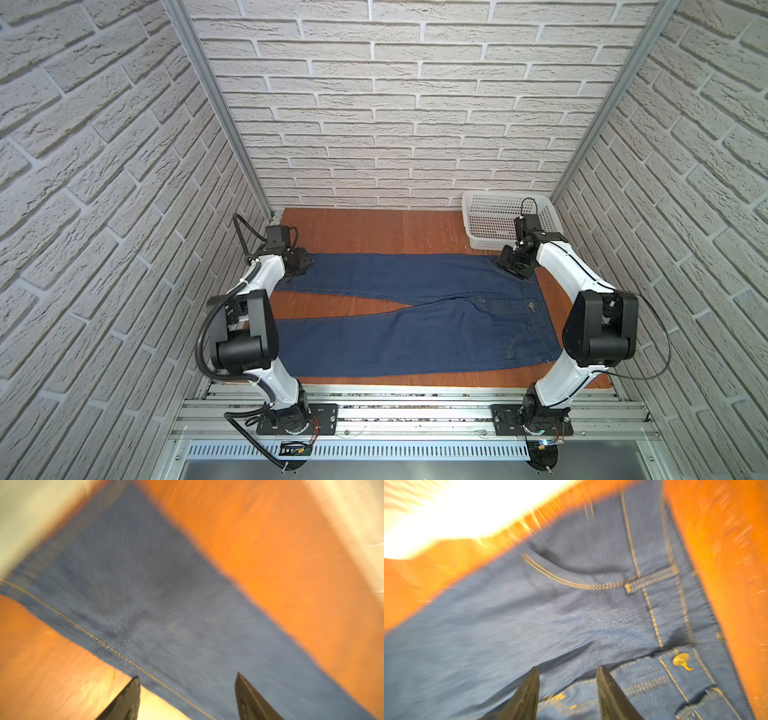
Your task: Fold and stack the trousers
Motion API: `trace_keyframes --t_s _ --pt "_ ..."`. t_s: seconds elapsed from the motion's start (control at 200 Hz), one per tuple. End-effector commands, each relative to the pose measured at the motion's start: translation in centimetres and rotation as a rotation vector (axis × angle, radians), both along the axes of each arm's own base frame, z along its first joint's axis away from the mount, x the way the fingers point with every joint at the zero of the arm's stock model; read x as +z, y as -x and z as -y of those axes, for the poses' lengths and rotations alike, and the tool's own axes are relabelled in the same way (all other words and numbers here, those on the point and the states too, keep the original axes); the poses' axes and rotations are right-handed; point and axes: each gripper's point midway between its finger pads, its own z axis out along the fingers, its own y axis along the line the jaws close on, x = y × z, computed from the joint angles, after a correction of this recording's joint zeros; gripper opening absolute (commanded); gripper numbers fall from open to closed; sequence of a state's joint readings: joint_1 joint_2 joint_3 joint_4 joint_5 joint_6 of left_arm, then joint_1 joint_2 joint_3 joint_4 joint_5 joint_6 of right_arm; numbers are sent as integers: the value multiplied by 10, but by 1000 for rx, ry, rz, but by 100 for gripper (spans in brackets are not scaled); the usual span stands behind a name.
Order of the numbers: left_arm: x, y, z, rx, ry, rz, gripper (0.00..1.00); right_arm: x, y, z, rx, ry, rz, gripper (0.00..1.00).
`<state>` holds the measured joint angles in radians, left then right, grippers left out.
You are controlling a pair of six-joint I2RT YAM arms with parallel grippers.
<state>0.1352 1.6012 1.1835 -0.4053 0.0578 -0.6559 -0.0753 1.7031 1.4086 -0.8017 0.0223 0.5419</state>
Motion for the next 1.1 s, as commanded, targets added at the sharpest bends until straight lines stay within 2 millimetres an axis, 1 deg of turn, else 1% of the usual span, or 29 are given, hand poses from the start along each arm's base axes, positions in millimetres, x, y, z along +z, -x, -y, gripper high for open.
trace_keyframes --t_s 0.0,0.03,0.06,0.17,0.255,0.355,0.48,0.555,0.635,0.79,0.815,0.83,0.855,0.985,1.095 --pt "42 21 -9 14 -78 87 74 20 7 1 9 4 42 48" --pt "48 29 -14 33 -82 99 75 23 9 4 3 11 50 48" --pt "50 38 -21 59 -79 101 75 25 10 7 -3 24 54 48" --pt "51 70 -43 157 -48 112 76 23 13 29 -50 54 46 48" --pt "53 87 -50 194 -20 140 75 18 10 50 -94 59 43 47" --pt "59 99 -53 214 -11 167 76 8 4 74 -140 53 53 48" --pt "64 105 -49 207 -6 182 76 -7 -10 101 -194 34 91 48" --pt "66 106 -45 196 1 198 76 -21 -22 111 -206 8 93 48" --pt "69 108 -44 192 2 216 76 -32 -34 118 -200 8 76 48" --pt "74 110 -40 176 15 239 76 -41 -56 131 -198 19 86 47" --pt "75 110 -39 173 17 241 76 -38 -58 134 -199 20 95 47" --pt "75 110 -39 173 15 243 76 -49 -60 134 -199 11 75 47" --pt "76 110 -38 171 16 244 76 -53 -62 135 -198 5 72 46" --pt "80 112 -37 167 14 260 76 -63 -74 140 -186 0 73 45" --pt "83 113 -36 162 11 271 76 -69 -80 144 -182 0 65 44"
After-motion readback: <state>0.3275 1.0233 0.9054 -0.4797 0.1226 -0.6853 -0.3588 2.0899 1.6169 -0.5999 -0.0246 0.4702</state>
